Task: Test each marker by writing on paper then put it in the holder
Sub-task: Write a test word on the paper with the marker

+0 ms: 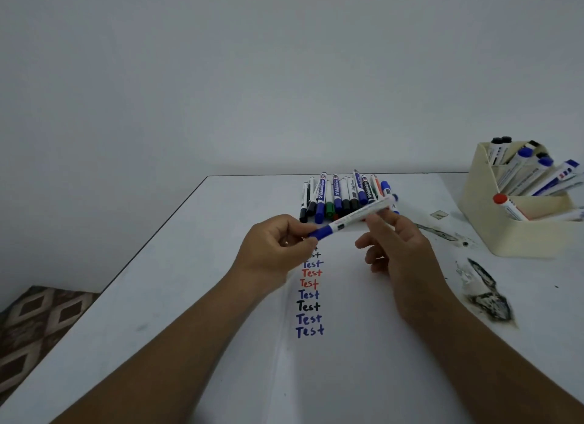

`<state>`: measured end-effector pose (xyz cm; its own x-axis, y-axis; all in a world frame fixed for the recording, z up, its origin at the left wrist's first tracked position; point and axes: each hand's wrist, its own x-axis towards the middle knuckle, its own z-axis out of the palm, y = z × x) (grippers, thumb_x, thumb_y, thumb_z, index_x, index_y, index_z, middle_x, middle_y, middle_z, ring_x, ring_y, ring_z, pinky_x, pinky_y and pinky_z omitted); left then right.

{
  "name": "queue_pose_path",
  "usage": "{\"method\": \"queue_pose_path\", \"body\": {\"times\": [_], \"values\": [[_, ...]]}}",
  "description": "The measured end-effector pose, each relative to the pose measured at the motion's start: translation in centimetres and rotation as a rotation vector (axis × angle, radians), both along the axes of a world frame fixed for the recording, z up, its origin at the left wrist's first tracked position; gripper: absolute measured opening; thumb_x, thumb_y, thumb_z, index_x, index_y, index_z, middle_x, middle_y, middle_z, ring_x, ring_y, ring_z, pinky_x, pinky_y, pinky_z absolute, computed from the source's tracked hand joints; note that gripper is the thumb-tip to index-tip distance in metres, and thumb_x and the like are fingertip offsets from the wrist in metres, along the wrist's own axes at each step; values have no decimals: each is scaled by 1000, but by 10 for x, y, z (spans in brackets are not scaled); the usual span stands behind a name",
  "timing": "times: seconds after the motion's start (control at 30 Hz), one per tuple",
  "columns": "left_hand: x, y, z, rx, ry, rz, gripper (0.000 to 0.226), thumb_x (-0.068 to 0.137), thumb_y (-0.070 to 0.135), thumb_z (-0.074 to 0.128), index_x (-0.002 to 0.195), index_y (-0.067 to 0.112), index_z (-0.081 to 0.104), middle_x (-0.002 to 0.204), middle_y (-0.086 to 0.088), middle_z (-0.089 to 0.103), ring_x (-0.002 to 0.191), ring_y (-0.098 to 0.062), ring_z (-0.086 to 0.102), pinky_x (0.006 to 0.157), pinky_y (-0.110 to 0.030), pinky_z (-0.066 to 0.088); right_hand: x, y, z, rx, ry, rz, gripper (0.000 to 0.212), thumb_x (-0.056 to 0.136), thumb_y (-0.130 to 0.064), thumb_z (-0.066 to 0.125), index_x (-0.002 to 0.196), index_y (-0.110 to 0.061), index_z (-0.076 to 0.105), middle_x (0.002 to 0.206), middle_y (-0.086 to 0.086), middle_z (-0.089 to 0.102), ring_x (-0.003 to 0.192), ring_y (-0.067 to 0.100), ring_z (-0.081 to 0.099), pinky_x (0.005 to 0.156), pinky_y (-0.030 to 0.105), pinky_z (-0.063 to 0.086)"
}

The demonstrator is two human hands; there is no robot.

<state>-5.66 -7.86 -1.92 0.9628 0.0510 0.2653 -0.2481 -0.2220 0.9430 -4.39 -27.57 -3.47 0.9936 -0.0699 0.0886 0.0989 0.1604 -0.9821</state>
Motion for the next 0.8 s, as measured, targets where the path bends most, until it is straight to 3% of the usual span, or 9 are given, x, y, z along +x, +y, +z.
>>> {"method": "queue_pose_path", "body": {"times": [0.1, 0.17, 0.3, 0.4, 0.47, 0.6, 0.7, 0.8], "values": [[-2, -2, -4, 32, 30, -52, 23, 85, -2, 71, 86, 21, 73, 71, 6, 70, 62, -7, 60, 60, -19, 48, -2, -2, 1, 119, -29, -40, 27, 97, -33, 64, 117, -16, 63, 78, 12, 71, 56, 19, 52, 52, 33, 42], [-3, -2, -6, 108, 24, -46, 22, 87, 5, 70, 89, 26, 72, 74, 8, 69, 63, -6, 60, 62, -21, 48, -3, -3, 2, 148, -47, -48, 20, 95, -33, 65, 102, -14, 65, 76, 13, 71, 52, 19, 51, 53, 33, 41], [-11, -7, -4, 299, -44, -73, 22, 93, 19, 66, 112, 31, 67, 95, 14, 65, 77, -2, 63, 67, -17, 51, -8, -4, 3, 112, -90, 8, 34, 80, -40, 70, 96, -11, 64, 82, 15, 74, 60, 24, 60, 58, 37, 51], [-11, -14, -5, 632, -163, -104, 33, 99, 40, 56, 132, 33, 58, 103, 20, 58, 93, 4, 56, 76, -11, 46, -10, -3, 2, 50, -120, 47, 36, 78, -36, 71, 101, -9, 64, 84, 15, 75, 69, 30, 69, 64, 35, 59], [-8, -16, -5, 796, -233, -121, 32, 104, 42, 44, 129, 29, 59, 93, 15, 58, 85, -4, 55, 72, -16, 42, -10, -2, 2, 21, -128, 54, 32, 76, -33, 71, 99, -11, 65, 83, 15, 75, 71, 31, 71, 63, 34, 61], [-5, -13, -5, 949, -275, -106, 33, 106, 40, 33, 111, 18, 56, 83, 1, 56, 74, -17, 51, 68, -35, 46, -11, 1, 3, 15, -134, 78, 27, 76, -30, 70, 94, -11, 64, 82, 15, 75, 68, 29, 72, 61, 32, 61], [-6, -13, -5, 1025, -320, -109, 31, 104, 42, 30, 97, 19, 48, 72, 3, 51, 62, -17, 48, 58, -32, 40, -12, 2, 4, 39, -108, 87, 30, 74, -32, 70, 94, -10, 63, 79, 13, 75, 64, 26, 71, 59, 31, 61], [-8, -13, -7, 1021, -396, -101, 41, 101, 48, 24, 98, 17, 51, 69, 3, 53, 57, -16, 47, 53, -28, 36, -12, 2, 4, 55, -84, 93, 32, 75, -34, 69, 92, -8, 64, 76, 12, 75, 60, 24, 69, 56, 29, 59]]}}
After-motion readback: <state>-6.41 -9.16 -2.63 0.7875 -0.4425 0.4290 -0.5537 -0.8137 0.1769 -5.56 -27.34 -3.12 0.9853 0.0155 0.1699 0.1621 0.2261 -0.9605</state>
